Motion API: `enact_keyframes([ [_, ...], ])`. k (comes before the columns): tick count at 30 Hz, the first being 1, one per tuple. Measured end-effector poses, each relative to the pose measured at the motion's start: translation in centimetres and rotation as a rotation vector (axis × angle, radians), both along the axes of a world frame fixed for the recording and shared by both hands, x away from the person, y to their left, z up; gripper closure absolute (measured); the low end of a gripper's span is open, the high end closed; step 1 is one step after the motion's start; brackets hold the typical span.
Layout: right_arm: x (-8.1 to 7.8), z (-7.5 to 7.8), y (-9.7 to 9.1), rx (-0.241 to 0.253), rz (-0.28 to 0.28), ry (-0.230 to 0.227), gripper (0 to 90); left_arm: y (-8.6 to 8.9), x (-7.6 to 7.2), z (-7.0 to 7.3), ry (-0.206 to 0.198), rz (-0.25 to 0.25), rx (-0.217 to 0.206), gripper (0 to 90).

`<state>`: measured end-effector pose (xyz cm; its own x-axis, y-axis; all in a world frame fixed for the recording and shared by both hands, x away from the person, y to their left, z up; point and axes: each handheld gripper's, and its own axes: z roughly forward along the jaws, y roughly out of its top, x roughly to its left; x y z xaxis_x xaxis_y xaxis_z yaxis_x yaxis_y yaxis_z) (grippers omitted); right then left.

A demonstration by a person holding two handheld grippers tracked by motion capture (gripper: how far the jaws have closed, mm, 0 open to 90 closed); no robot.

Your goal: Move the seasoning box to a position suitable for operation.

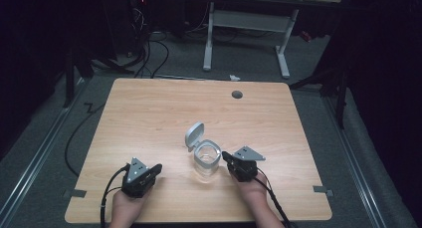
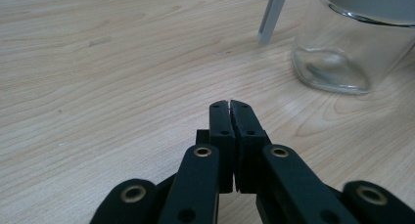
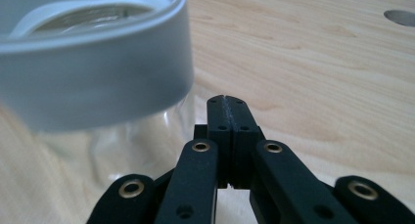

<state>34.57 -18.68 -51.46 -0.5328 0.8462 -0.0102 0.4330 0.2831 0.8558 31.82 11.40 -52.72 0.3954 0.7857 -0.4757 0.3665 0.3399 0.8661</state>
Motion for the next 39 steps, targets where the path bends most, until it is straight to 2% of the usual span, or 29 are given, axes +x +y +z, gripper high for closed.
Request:
enact_keyframes([
  [3, 0.8, 0.2, 0.4, 0.007, 0.004, 0.009, 90.0, 0.0, 0.0, 0.0, 0.001, 0.000, -0.001, 89.0],
  [6, 0.9, 0.3, 0.7, 0.009, 0.011, 0.007, 90.0, -0.1, 0.0, 0.0, 0.003, 0.000, 0.001, 89.1],
  [13, -0.7, 0.4, 0.8, 0.002, 0.028, -0.012, 90.0, -0.6, -0.1, -0.1, 0.014, -0.012, -0.004, 89.1],
  [22, -2.6, 0.1, 1.4, 0.005, 0.062, -0.021, 90.0, -2.3, -0.8, -0.4, 0.019, -0.062, 0.016, 88.4],
  [26, -3.3, -0.1, 2.0, 0.010, 0.086, -0.012, 90.0, -3.6, -1.3, -0.4, 0.002, -0.084, 0.030, 88.1],
  [27, -3.6, -0.3, 2.4, 0.013, 0.094, -0.008, 90.0, -4.5, -1.2, -0.6, -0.009, -0.094, 0.040, 88.1],
  [32, -4.0, -0.6, 3.0, 0.014, 0.101, -0.011, 90.0, -6.2, -0.7, -0.6, -0.022, -0.090, 0.055, 90.0],
  [39, -4.3, -0.6, 3.1, 0.026, 0.117, -0.003, 90.0, -6.4, 0.0, -0.5, -0.007, -0.078, 0.051, 90.0],
])
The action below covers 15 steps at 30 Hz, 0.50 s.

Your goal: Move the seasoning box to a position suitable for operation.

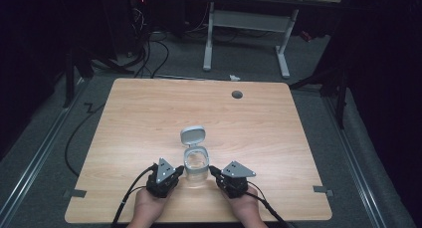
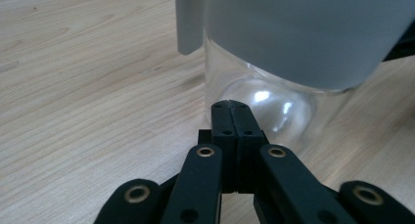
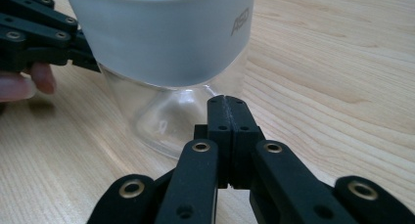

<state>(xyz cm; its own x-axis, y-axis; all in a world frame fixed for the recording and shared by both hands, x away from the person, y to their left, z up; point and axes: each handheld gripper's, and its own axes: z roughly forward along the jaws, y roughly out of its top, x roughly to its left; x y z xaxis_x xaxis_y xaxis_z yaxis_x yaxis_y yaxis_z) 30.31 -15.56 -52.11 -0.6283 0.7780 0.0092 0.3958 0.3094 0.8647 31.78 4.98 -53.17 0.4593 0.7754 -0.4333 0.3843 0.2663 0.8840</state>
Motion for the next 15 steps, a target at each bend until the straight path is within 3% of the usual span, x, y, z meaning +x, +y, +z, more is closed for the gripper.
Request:
enact_keyframes([
  [9, 0.0, 0.2, -0.1, -0.002, -0.010, -0.003, 90.0, 0.0, 1.6, 0.0, 0.008, 0.018, 0.005, 90.0],
  [15, 1.7, 1.1, -1.3, 0.012, -0.062, -0.021, 90.0, 2.2, 1.6, 0.1, -0.003, 0.063, 0.019, 88.6],
])
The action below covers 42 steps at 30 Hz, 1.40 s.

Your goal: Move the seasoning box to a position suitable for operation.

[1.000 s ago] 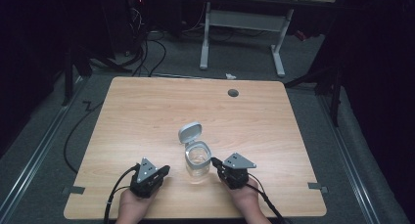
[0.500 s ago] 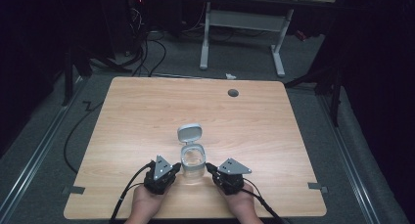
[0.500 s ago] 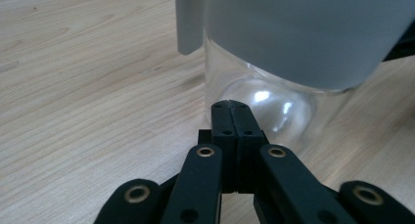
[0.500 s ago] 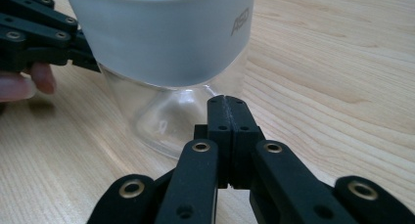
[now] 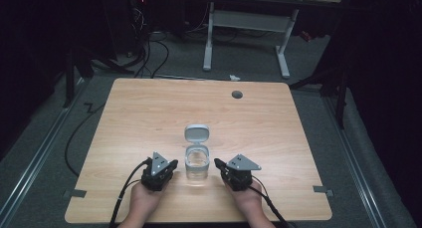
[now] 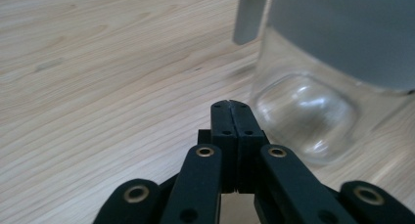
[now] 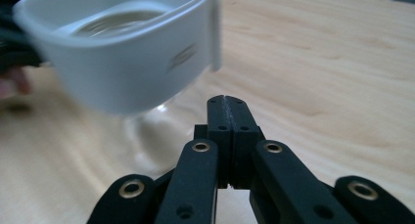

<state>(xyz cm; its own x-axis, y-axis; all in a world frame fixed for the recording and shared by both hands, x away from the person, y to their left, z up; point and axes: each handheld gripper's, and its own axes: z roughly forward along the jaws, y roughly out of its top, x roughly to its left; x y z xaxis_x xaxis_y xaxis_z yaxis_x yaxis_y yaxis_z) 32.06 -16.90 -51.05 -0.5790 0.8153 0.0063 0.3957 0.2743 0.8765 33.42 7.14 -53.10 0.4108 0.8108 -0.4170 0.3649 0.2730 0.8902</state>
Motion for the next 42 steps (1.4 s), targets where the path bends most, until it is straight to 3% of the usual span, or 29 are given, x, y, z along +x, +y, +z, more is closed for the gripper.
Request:
enact_keyframes([
  [3, 1.4, 0.4, -0.4, 0.007, -0.026, -0.001, 90.0, 1.2, -0.2, -0.1, -0.007, 0.030, 0.007, 85.6],
  [9, 3.9, 1.2, -0.6, 0.031, -0.065, -0.002, 90.0, 2.9, -0.7, -0.3, 0.011, 0.092, -0.037, 74.2],
  [14, 5.1, 1.7, -0.4, 0.045, -0.082, 0.002, 90.0, 2.8, -1.2, -0.2, 0.019, 0.089, -0.059, 67.8],
  [18, 6.3, 2.3, 0.1, 0.046, -0.087, -0.004, 90.0, 1.0, -2.5, 0.0, 0.021, 0.014, -0.073, 69.6],
  [20, 6.6, 2.5, 0.2, 0.048, -0.090, -0.004, 90.0, 0.7, -2.7, 0.0, 0.018, 0.000, -0.071, 73.8],
  [21, 6.9, 2.7, 0.4, 0.049, -0.090, -0.007, 90.0, -0.1, -3.3, 0.1, 0.010, -0.040, -0.072, 77.1],
  [25, 7.4, 3.6, 0.8, 0.060, -0.086, -0.024, 90.0, -1.5, -4.4, 0.4, 0.015, -0.095, -0.092, 84.9],
  [33, 7.8, 5.3, 1.9, 0.080, -0.064, -0.065, 90.0, -3.3, -4.8, 0.7, 0.014, -0.141, -0.096, 87.2],
  [42, 7.5, 6.0, 2.1, 0.087, -0.053, -0.088, 90.0, -4.1, -4.5, 0.4, 0.017, -0.143, -0.089, 87.9],
])
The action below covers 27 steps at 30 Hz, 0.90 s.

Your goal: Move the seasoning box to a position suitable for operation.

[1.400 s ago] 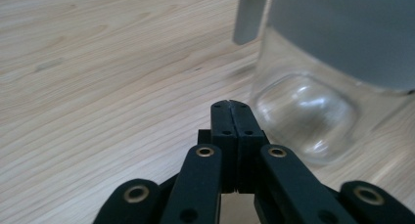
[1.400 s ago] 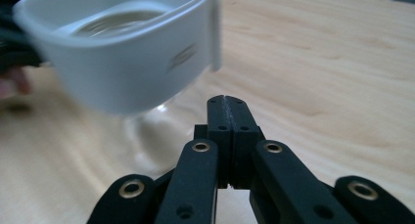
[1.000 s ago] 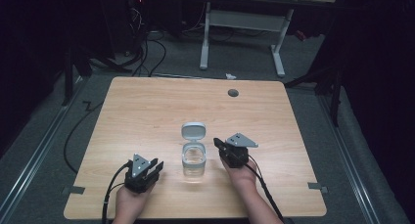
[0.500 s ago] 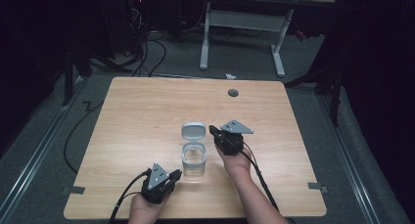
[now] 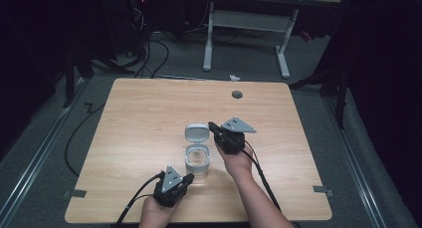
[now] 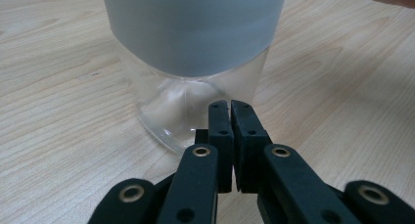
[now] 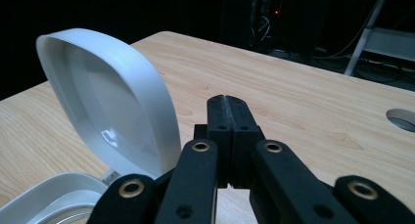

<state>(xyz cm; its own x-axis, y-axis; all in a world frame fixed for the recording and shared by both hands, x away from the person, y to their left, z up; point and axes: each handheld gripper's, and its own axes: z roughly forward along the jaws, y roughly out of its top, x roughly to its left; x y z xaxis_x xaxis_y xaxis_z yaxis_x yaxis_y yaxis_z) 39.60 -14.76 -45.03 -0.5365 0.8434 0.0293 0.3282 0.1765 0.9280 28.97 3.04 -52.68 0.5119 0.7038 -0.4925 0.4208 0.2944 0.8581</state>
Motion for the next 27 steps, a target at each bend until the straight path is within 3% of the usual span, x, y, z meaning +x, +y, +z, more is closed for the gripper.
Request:
enact_keyframes([
  [27, -1.0, 0.5, 0.5, -0.024, 0.032, -0.035, 90.0, 0.0, 0.1, -0.1, -0.005, 0.003, -0.001, 88.3],
])
